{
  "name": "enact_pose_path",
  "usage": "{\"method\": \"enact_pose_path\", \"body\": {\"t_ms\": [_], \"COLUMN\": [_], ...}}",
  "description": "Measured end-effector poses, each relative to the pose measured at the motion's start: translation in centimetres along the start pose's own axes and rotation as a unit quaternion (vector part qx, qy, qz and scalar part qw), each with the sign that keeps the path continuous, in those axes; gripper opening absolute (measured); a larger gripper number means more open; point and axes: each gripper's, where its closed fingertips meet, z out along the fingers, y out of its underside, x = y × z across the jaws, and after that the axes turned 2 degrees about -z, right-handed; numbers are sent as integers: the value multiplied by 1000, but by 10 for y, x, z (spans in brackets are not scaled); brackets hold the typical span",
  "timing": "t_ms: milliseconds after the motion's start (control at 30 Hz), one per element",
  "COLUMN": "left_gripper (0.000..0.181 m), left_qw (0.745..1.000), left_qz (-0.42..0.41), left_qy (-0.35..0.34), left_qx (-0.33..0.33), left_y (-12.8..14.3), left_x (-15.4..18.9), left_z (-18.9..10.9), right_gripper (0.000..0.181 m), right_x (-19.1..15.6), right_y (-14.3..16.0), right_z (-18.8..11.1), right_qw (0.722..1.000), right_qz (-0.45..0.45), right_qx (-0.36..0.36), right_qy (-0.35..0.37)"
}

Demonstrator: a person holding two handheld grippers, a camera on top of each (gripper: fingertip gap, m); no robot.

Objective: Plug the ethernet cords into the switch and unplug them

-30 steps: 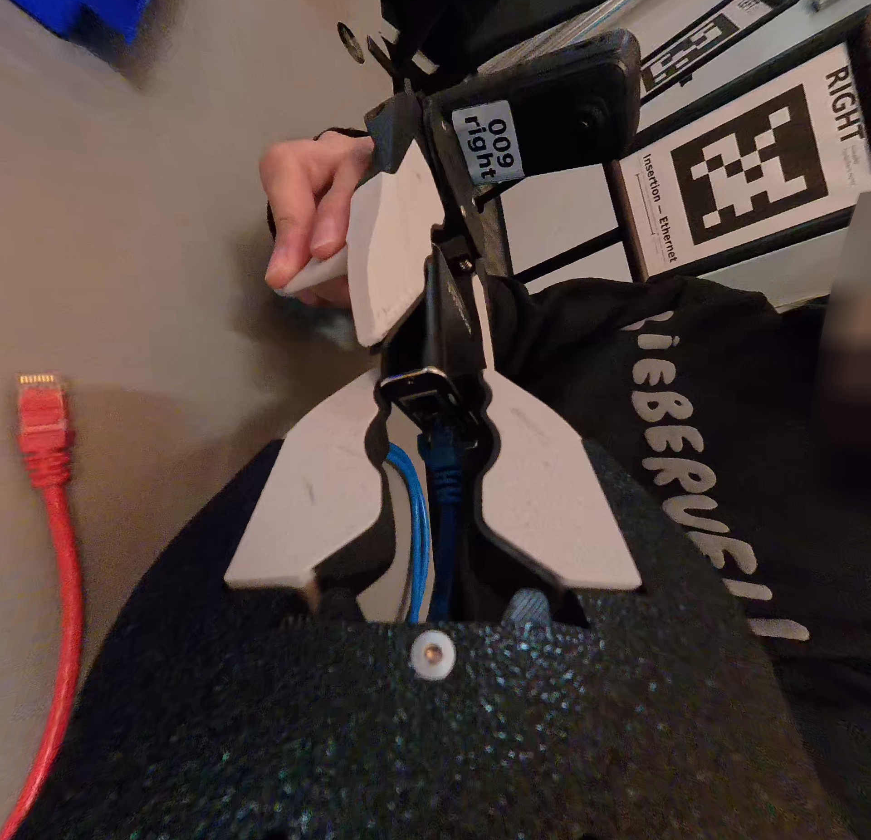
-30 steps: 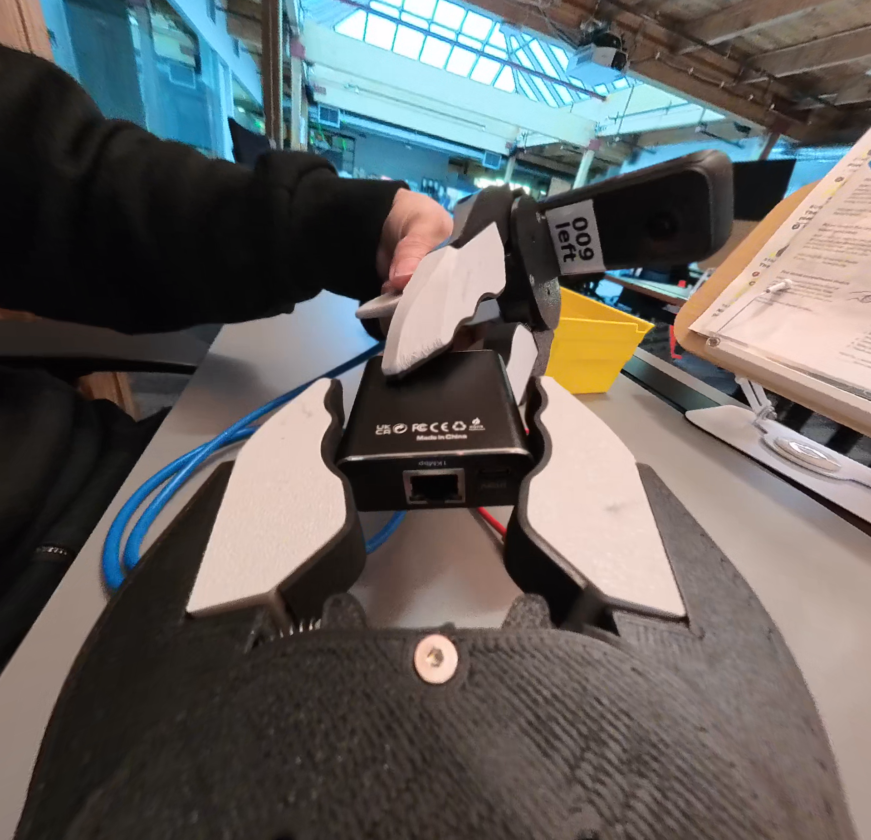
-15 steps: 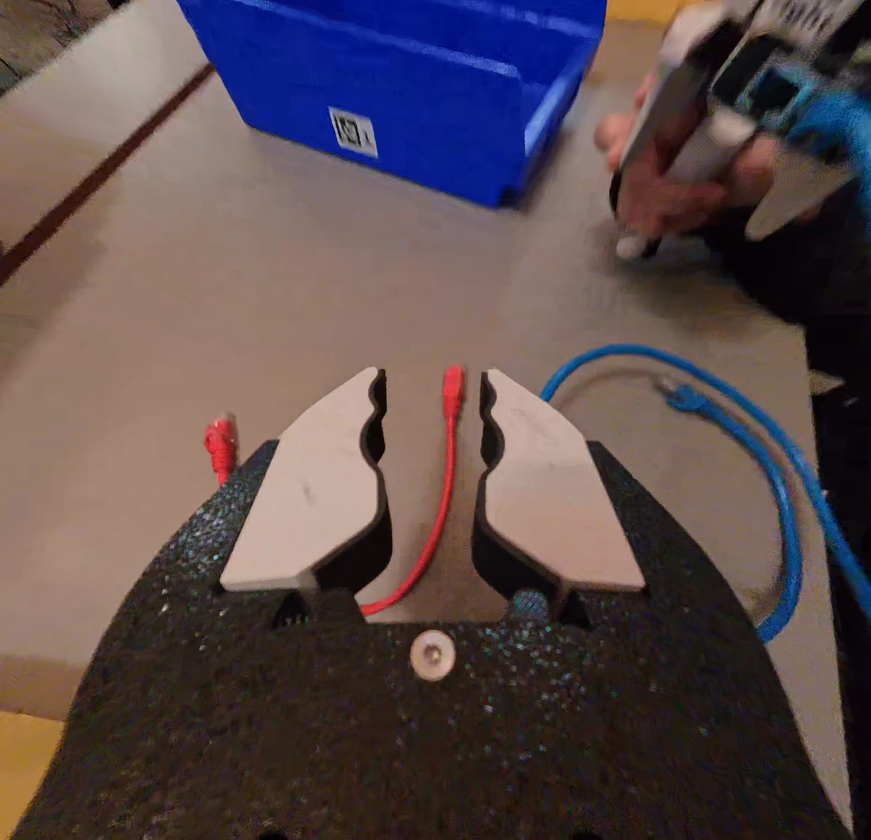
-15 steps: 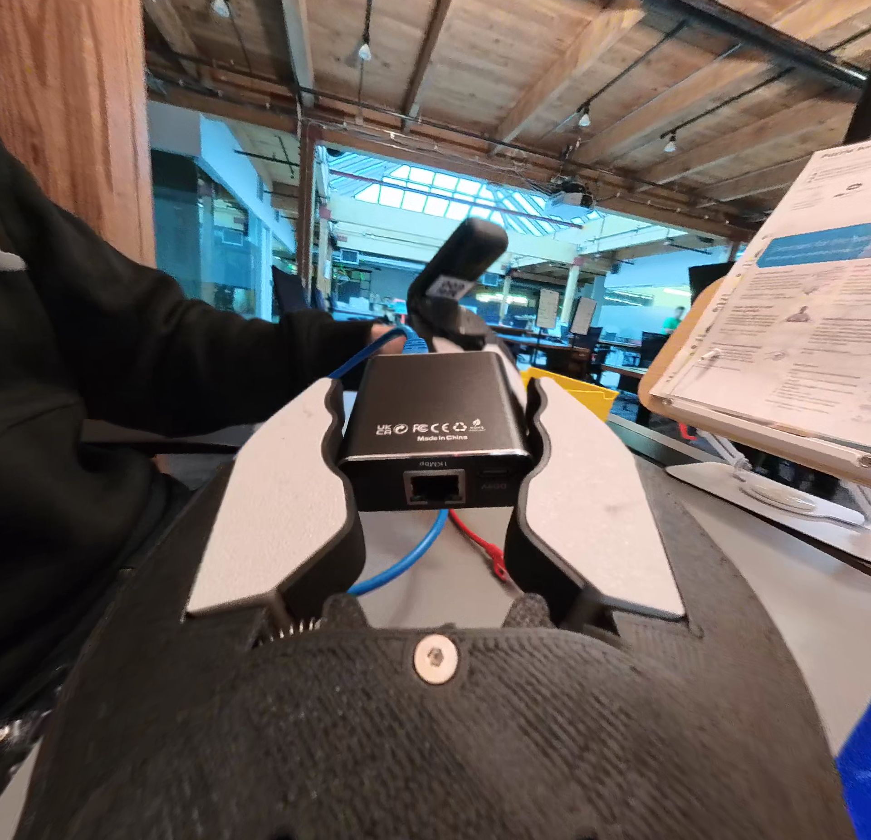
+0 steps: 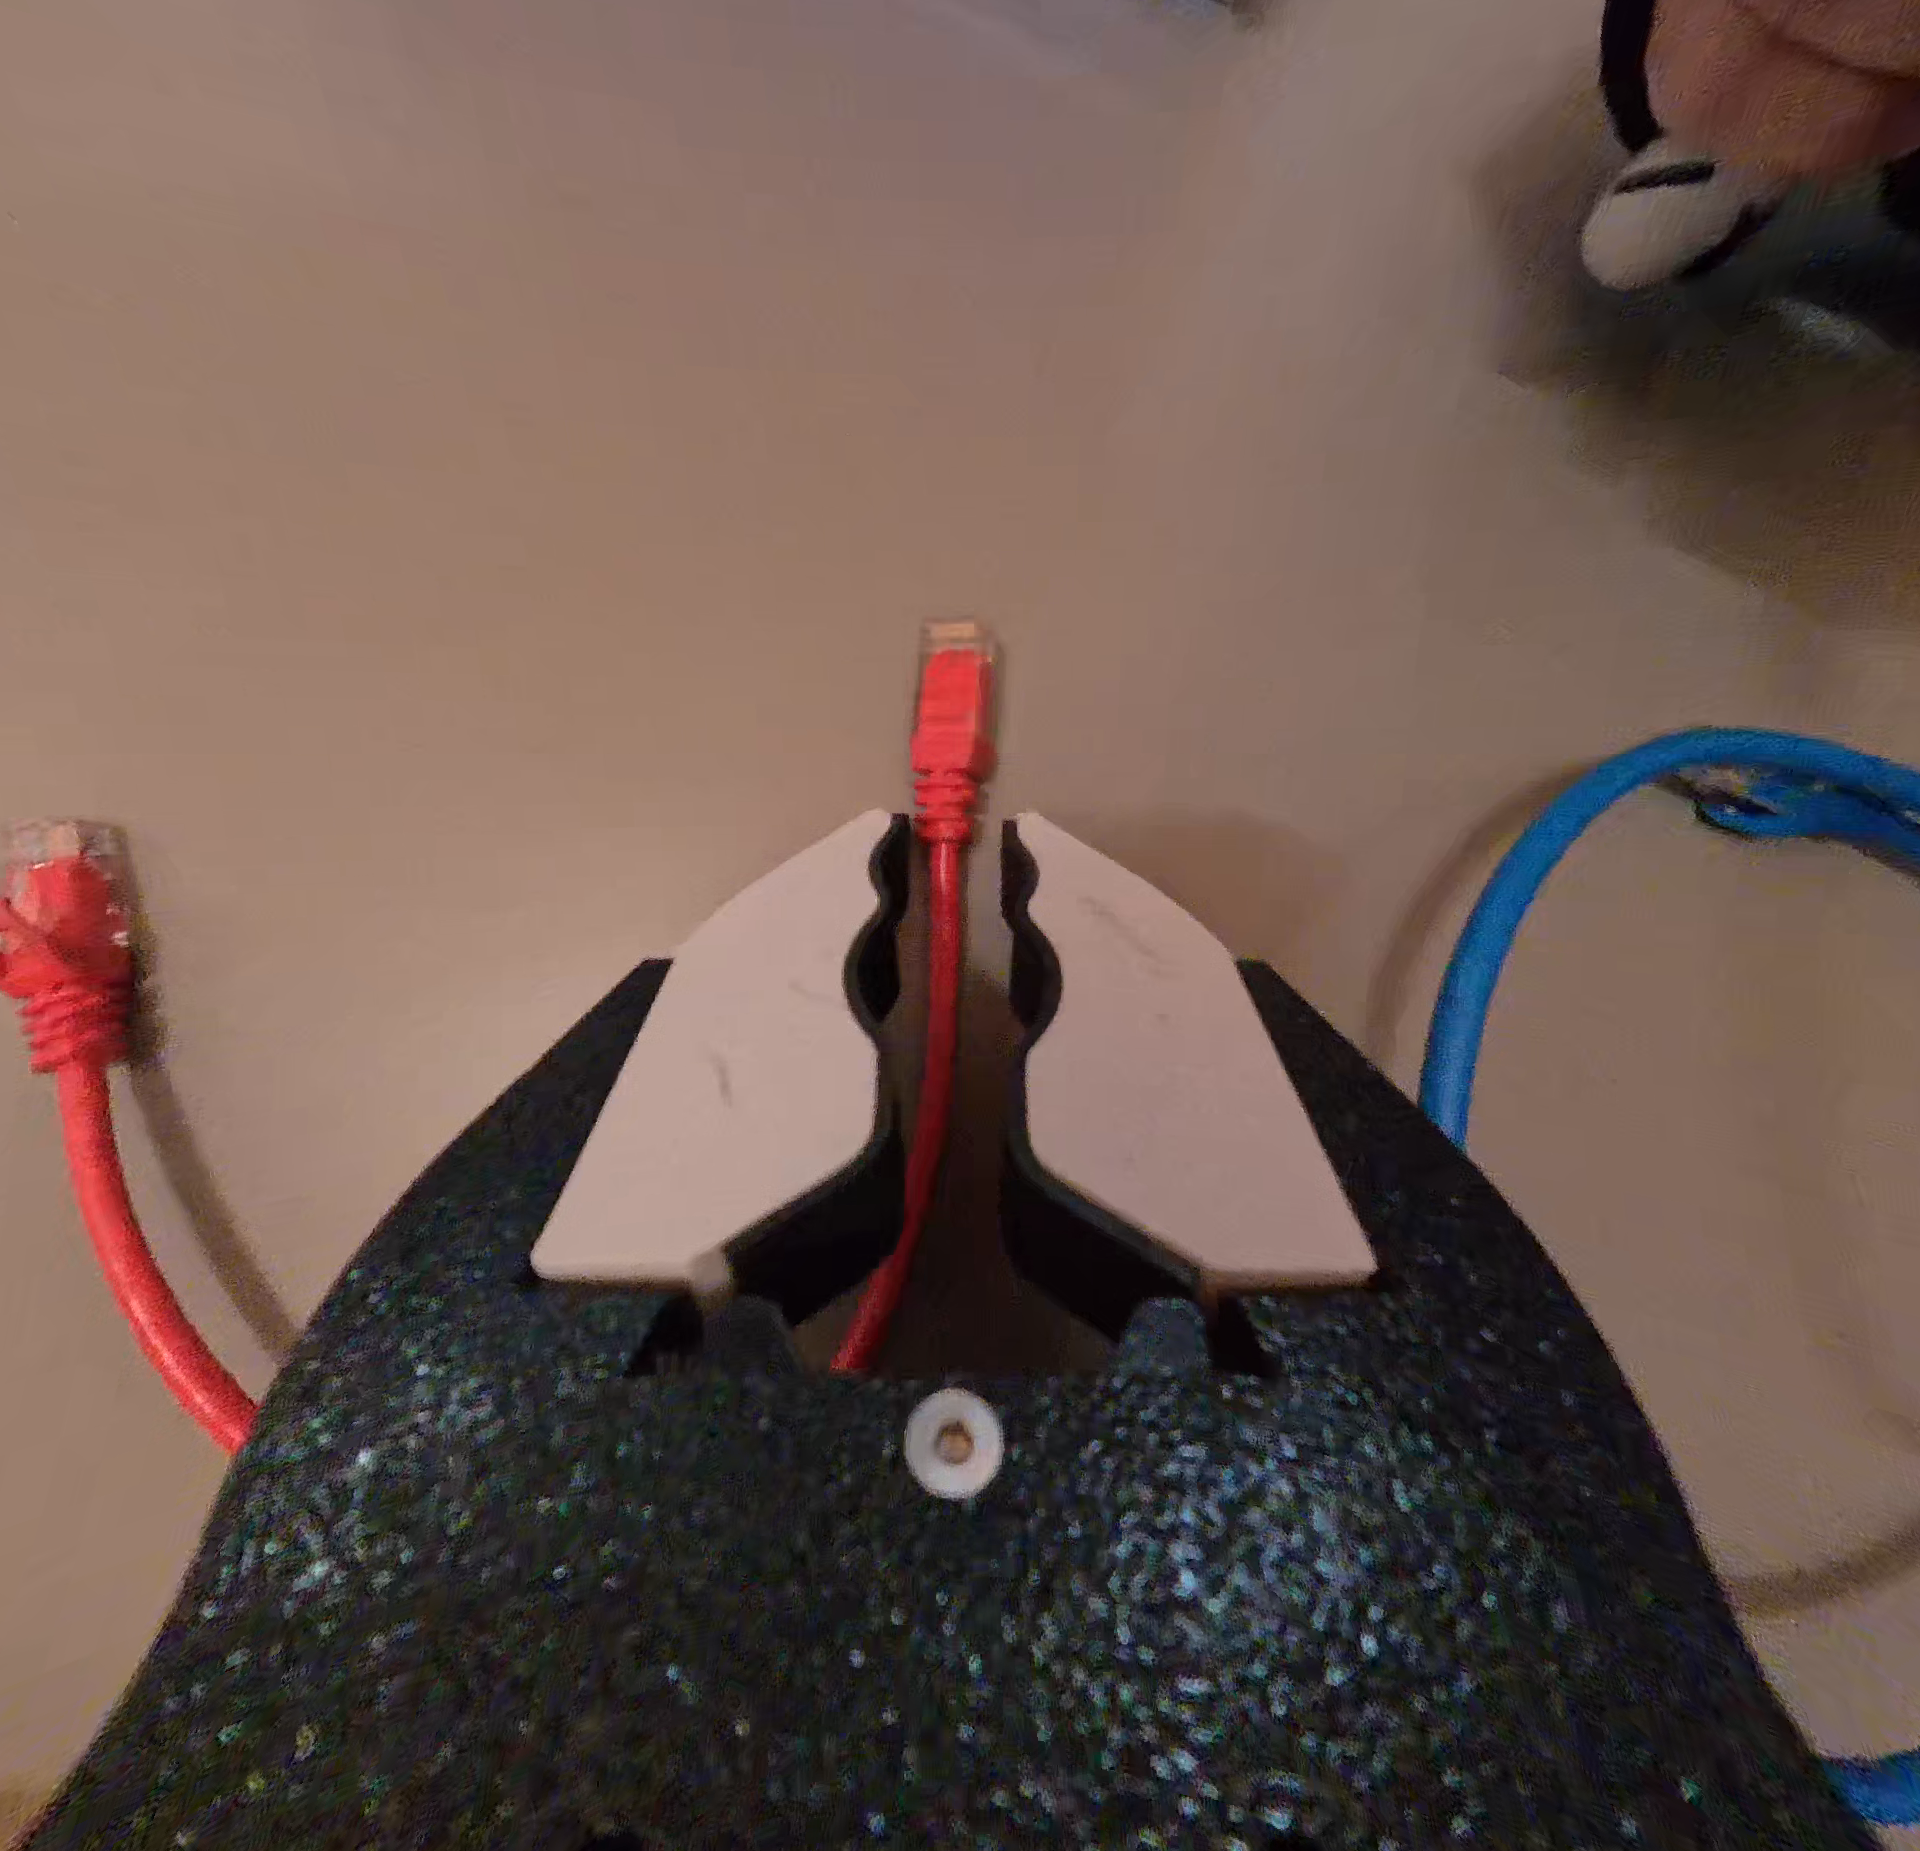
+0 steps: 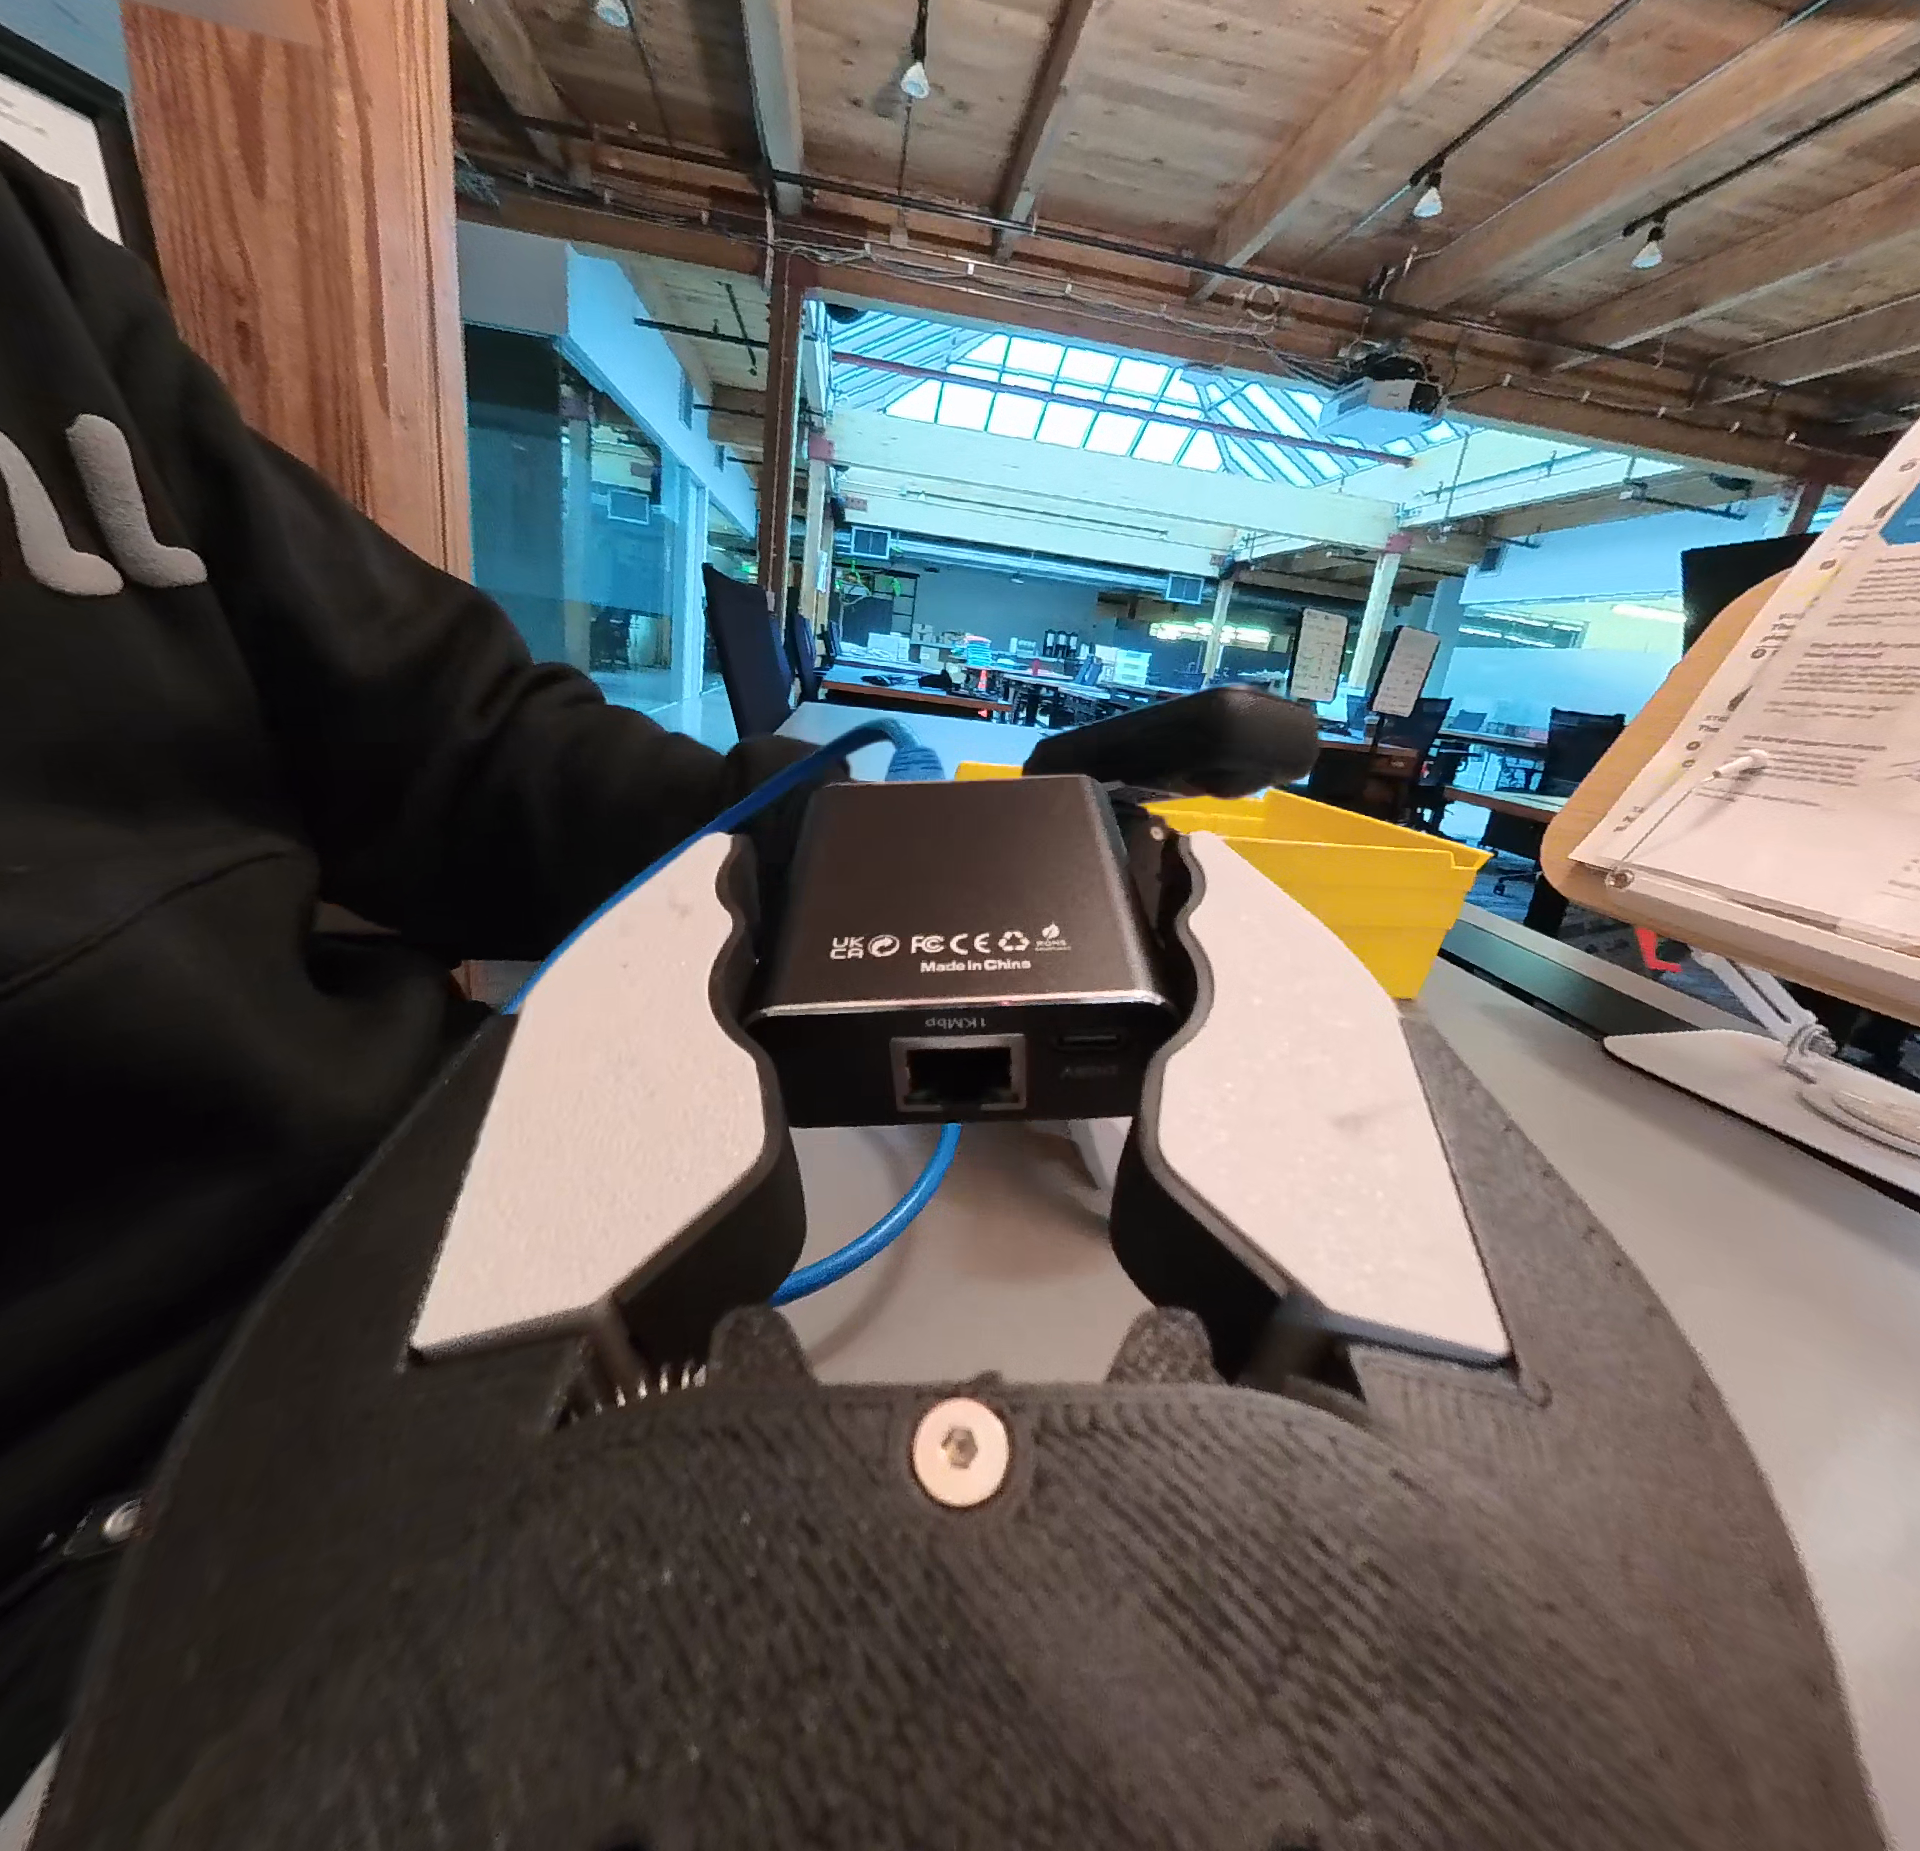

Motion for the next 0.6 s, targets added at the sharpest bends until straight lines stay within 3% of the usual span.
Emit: {"method": "enact_pose_path", "body": {"t_ms": [133, 300, 433, 600], "left_gripper": [9, 9, 9, 8], "left_qw": [995, 986, 976, 961], "left_qz": [91, 157, 207, 257], "left_qy": [-25, -58, -70, -86], "left_qx": [-20, 4, -15, -52], "left_y": [2, -33, -56, -68], "left_x": [3, 20, 50, 74], "left_z": [-2, -40, -70, -83], "right_gripper": [75, 75, 75, 75], "right_x": [0, 0, 0, -2], "right_y": [5, 12, 12, 15], "right_z": [2, 4, 5, 6], "right_qw": [1000, 999, 1000, 999], "right_qz": [-1, -2, -3, 2], "right_qx": [-14, -33, -31, -39], "right_qy": [-1, 0, 1, -5]}}
